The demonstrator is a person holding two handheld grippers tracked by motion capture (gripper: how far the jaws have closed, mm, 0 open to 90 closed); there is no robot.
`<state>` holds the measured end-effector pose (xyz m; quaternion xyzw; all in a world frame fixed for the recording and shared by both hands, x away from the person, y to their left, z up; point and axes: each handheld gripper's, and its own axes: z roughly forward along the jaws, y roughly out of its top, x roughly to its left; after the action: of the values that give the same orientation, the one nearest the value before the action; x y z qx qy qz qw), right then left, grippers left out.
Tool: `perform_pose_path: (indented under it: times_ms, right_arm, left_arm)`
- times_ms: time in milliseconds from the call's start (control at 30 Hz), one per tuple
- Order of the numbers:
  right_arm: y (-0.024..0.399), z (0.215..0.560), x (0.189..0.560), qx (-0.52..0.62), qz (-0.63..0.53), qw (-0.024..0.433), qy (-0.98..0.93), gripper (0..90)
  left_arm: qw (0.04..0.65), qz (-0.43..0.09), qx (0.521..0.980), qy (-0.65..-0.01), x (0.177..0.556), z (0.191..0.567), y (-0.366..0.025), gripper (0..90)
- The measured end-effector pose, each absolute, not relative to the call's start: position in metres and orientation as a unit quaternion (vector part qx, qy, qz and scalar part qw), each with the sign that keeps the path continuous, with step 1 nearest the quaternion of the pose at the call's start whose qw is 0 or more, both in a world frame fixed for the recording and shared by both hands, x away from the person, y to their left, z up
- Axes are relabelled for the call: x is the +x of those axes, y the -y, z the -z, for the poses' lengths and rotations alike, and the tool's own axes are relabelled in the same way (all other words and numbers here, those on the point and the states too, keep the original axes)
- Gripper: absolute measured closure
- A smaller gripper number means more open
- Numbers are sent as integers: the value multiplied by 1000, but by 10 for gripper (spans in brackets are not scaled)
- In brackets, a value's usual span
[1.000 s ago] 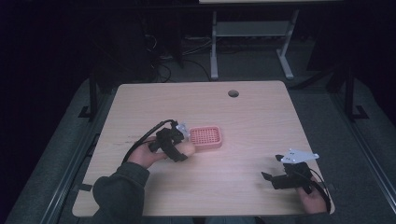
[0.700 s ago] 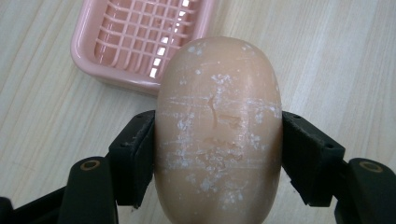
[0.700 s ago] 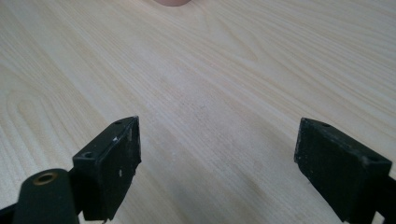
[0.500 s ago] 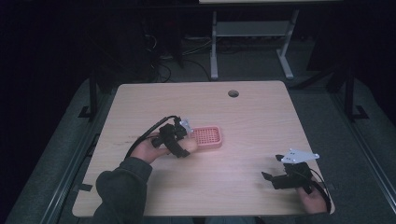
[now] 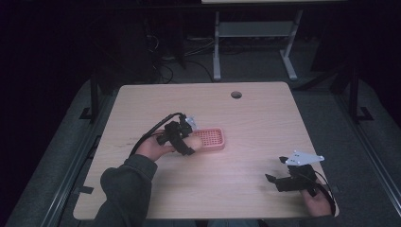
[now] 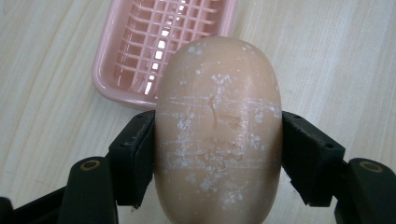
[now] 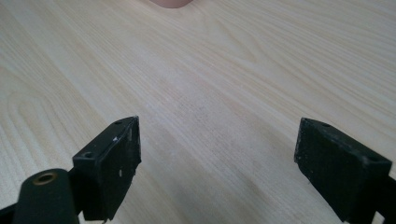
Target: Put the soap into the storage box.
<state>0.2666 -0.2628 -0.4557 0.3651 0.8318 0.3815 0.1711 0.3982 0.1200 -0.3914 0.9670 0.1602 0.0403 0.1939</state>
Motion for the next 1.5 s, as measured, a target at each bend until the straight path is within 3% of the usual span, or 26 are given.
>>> perform_pose_path:
  times_ms: [1500]
  right_arm:
    - [264,455,266,365,-383,171,-831,141]
  left_arm:
    - [187,-36,973,-127,431,384,-72,322]
